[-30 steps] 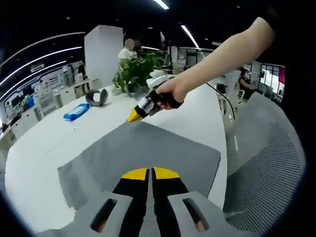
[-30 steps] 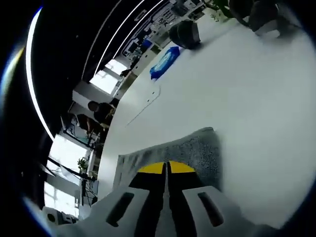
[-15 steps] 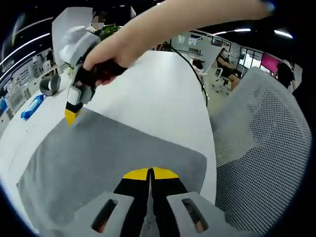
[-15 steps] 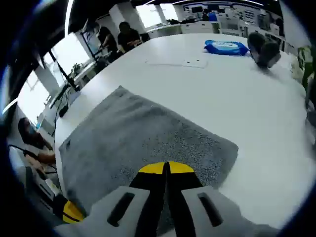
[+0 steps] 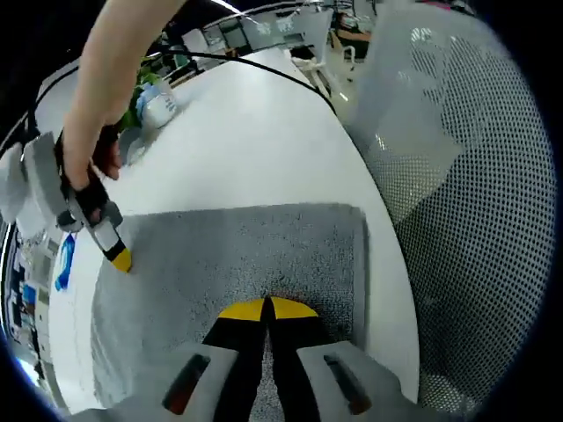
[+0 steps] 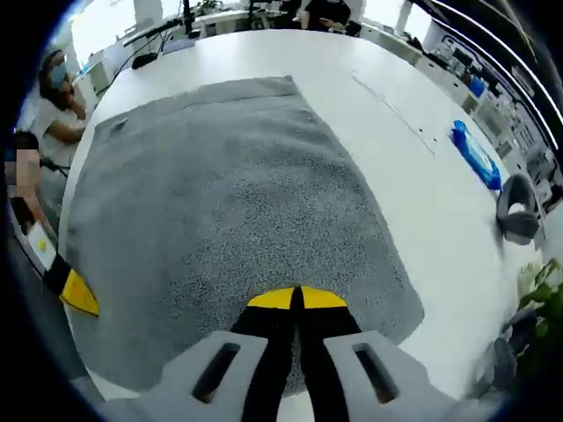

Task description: Fold the towel on the table until its edges align and the towel forms a compact rectangular stack.

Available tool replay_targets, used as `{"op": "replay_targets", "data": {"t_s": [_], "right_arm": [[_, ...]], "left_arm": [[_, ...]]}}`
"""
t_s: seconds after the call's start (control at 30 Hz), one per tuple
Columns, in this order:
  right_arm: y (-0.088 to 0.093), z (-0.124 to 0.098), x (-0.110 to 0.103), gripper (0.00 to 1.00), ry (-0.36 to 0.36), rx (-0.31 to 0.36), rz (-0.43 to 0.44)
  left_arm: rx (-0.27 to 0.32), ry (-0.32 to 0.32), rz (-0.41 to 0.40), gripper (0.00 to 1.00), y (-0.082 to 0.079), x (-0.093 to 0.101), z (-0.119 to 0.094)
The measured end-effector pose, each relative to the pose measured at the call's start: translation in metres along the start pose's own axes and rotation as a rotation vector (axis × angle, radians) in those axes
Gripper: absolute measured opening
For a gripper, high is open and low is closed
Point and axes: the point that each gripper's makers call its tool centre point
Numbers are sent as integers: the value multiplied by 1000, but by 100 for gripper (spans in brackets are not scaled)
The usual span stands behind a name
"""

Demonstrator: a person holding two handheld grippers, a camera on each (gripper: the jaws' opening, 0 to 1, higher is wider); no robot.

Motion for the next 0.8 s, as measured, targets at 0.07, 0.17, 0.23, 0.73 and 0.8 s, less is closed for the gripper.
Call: {"op": "replay_targets", "data": {"t_s": [0.07, 0.17, 0.23, 0.73, 0.8], "right_arm": [[1, 0, -2, 0, 39, -55, -138], [1, 0, -7, 0, 98, -172, -339], [4, 0, -9, 0, 142, -257, -447], [26, -10, -18, 0, 104, -352, -186], [29, -11, -20, 0, 101, -370, -184]], "left_arm": [[-38, 3, 50, 1, 0, 3, -1], [-71, 25, 45, 1, 1, 6, -3], [-87, 36, 27, 1, 3, 7, -4], [-314, 3, 135, 1, 28, 19, -19], [-359, 7, 171, 1, 31, 20, -21]]}}
Point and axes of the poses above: the point that each gripper's makers call its tool centre point, and the gripper's own axes: z roughly forward along the fingers, x roughly to its right, y roughly out of its underside, and after that the axes turned 1 degree about -x, right-handed
